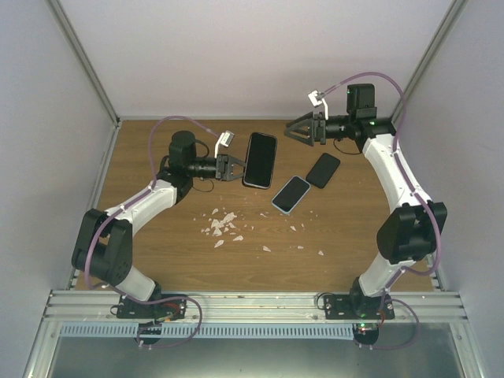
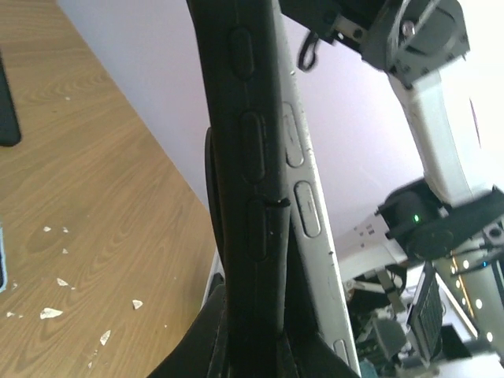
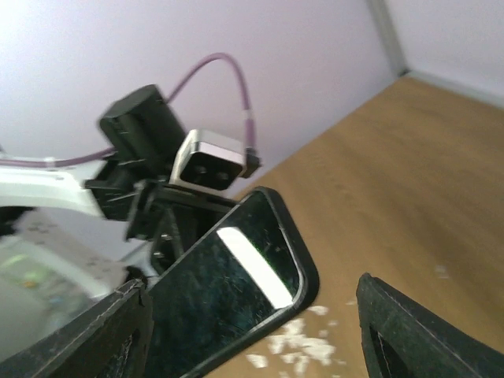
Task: Take the phone out of the phone case
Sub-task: Remove the phone case from the phone.
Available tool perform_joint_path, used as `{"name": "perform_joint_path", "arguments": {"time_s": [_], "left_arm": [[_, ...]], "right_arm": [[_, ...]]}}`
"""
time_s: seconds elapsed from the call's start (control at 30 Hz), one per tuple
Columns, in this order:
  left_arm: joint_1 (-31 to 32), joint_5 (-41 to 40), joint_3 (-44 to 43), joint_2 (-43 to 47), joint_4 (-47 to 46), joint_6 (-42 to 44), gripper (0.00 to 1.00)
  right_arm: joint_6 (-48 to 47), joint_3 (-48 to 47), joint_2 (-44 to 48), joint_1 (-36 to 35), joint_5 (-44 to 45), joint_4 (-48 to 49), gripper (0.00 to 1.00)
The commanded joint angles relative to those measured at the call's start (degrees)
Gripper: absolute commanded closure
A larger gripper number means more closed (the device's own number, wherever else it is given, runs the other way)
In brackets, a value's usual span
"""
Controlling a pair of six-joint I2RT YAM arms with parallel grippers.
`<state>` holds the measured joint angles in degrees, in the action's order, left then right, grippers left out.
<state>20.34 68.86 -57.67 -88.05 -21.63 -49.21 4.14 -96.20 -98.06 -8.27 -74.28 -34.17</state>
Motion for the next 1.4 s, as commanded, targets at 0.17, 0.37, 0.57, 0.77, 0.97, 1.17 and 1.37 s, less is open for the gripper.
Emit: {"name": "perform_joint_path", "arguments": {"time_s": [0.17, 0.37, 0.57, 0.77, 0.97, 1.17, 1.37], "left_arm": [[-3.1, -7.9, 0.7, -0.9, 1.5, -9.0, 1.0], [-4.4, -9.9, -0.2, -2.6, 5.4, -13.4, 1.0], [-4.8, -10.7, -1.1, -3.8, 8.2, -14.9, 1.0], [-4.8, -10.1, -1.2, -4.6, 8.0, -16.1, 1.0], [-5.0, -9.9, -0.9, -4.6, 7.8, -16.4, 1.0], [-4.9, -9.2, -0.7, -4.4, 7.1, -17.0, 1.0], [-4.9, -8.9, 0.0, -4.1, 6.5, -17.2, 1.0]], "right_arm": [[-16.2, 6.8, 10.0, -5.8, 30.5, 1.8, 0.28], [-25.1, 15.3, 15.9, -17.2, 49.3, 6.8, 0.31], [-29.9, 18.2, 16.4, -24.9, 60.3, 9.0, 0.34], [-33.4, 20.1, 15.2, -32.4, 68.5, 12.0, 0.36], [-35.1, 20.5, 13.5, -35.5, 71.9, 12.9, 0.38], [-38.9, 22.3, 11.7, -38.4, 79.3, 15.5, 0.41], [-40.4, 23.5, 11.2, -39.1, 82.2, 17.3, 0.43]]}}
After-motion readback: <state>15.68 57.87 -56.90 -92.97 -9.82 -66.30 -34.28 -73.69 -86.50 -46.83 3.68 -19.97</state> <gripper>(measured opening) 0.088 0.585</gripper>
